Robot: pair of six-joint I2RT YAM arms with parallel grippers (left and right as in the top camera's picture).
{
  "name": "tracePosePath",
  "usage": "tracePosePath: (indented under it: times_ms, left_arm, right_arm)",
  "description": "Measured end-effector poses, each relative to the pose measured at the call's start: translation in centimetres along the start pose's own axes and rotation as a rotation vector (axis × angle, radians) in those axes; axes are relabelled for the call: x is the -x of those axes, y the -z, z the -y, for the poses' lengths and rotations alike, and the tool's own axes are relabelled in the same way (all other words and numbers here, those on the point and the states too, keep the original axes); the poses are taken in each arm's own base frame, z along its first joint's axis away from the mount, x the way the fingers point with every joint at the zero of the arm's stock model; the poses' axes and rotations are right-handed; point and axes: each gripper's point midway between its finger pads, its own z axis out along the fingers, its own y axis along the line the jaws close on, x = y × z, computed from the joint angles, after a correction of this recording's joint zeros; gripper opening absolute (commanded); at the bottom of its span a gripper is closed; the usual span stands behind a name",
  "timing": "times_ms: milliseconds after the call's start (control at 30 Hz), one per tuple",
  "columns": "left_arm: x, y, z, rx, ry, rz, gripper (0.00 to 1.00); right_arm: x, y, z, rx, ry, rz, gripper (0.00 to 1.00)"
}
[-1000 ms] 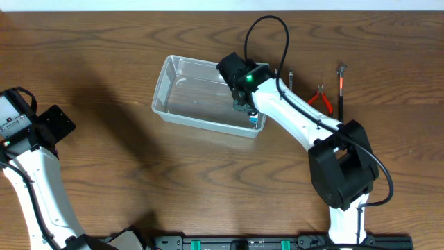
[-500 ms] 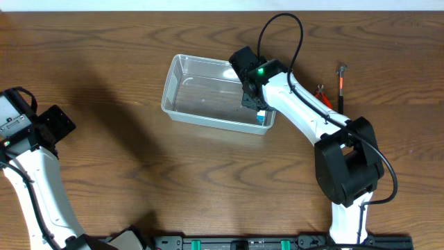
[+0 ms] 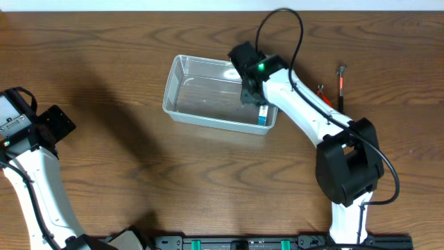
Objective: Pack container
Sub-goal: 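Open the right gripper and grasp the red-handled hammer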
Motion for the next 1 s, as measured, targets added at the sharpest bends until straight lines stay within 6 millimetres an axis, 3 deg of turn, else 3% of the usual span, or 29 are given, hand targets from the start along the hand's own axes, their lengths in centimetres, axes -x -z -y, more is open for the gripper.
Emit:
tracePosePath:
  times_ms: [167, 333, 400, 567, 800, 900, 1000]
  left_arm:
    - [0.0, 0.0, 0.0, 0.0, 0.0, 0.0, 0.98]
    - [0.0, 0.0, 0.0, 0.0, 0.0, 0.0, 0.98]
    - [0.0, 0.0, 0.0, 0.0, 0.0, 0.0, 0.98]
    - [0.0, 0.0, 0.0, 0.0, 0.0, 0.0, 0.98]
    - [0.0, 0.0, 0.0, 0.0, 0.0, 0.0, 0.98]
    - [0.0, 0.0, 0.0, 0.0, 0.0, 0.0, 0.98]
    - [0.0, 0.0, 0.0, 0.0, 0.0, 0.0, 0.98]
  right_arm:
    - [3.4, 3.5, -0.1, 0.046, -0.015, 0.083, 0.72]
    - [5.6, 4.6, 3.0, 0.037, -0.072, 0.111, 0.64]
    - [6.5, 4.2, 4.9, 0.014, -0.093, 0.107, 0.6]
    - [8.8, 3.1, 10.0, -0.046, -0.154, 0.11, 0.63]
    - [11.3, 1.2, 20.5, -0.13, -0.286, 0.09, 0.67]
    - [12.0, 0.6, 23.6, -0.117, -0.302, 0.082, 0.74]
    - [12.0, -0.7, 25.0, -0.089, -0.282, 0.052, 0.74]
